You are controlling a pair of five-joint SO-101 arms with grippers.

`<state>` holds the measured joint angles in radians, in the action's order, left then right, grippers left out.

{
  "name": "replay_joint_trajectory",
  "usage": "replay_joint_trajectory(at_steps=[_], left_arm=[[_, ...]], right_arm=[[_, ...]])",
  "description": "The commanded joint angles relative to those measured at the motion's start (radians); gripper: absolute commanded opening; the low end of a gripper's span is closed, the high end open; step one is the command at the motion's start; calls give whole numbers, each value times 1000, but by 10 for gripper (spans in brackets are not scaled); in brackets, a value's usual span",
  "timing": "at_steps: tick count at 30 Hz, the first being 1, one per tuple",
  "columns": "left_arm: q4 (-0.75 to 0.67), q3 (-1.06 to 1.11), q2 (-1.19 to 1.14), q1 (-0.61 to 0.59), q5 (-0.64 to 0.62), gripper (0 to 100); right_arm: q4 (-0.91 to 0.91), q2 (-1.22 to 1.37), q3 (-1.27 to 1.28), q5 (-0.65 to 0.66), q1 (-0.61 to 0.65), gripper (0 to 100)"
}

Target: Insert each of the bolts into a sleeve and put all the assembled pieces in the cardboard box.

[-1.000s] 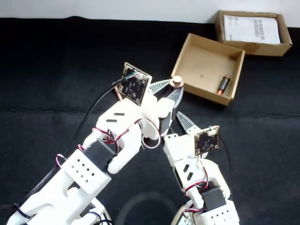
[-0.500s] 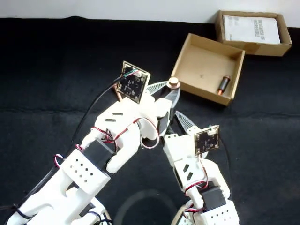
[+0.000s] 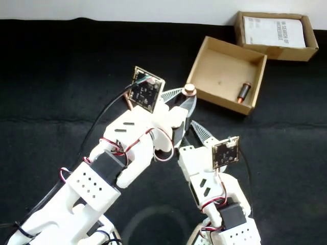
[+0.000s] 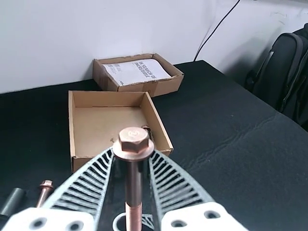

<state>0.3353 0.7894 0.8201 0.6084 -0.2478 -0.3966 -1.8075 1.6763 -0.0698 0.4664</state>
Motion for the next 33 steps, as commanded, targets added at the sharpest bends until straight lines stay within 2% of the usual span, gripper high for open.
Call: replay_joint_trajectory(at_steps=[1,12,17,23,31,33], left_arm=[[-43,-39,-2,-2,48,9],[-44,41,-1,10,48,9],[-46,104,-1,68,-48,9],[-138,200,5,88,-51,9],[-3,189,8,67,-49,15],[51,170,8,65,-26,69]], right_arm=[[21,-21,122,-6,-10,7],[21,-21,122,-6,-10,7],[21,-22,122,-6,-10,7],[21,-22,122,-2,-10,7],[21,-24,120,-2,-12,7],[21,-24,119,-2,-12,7]])
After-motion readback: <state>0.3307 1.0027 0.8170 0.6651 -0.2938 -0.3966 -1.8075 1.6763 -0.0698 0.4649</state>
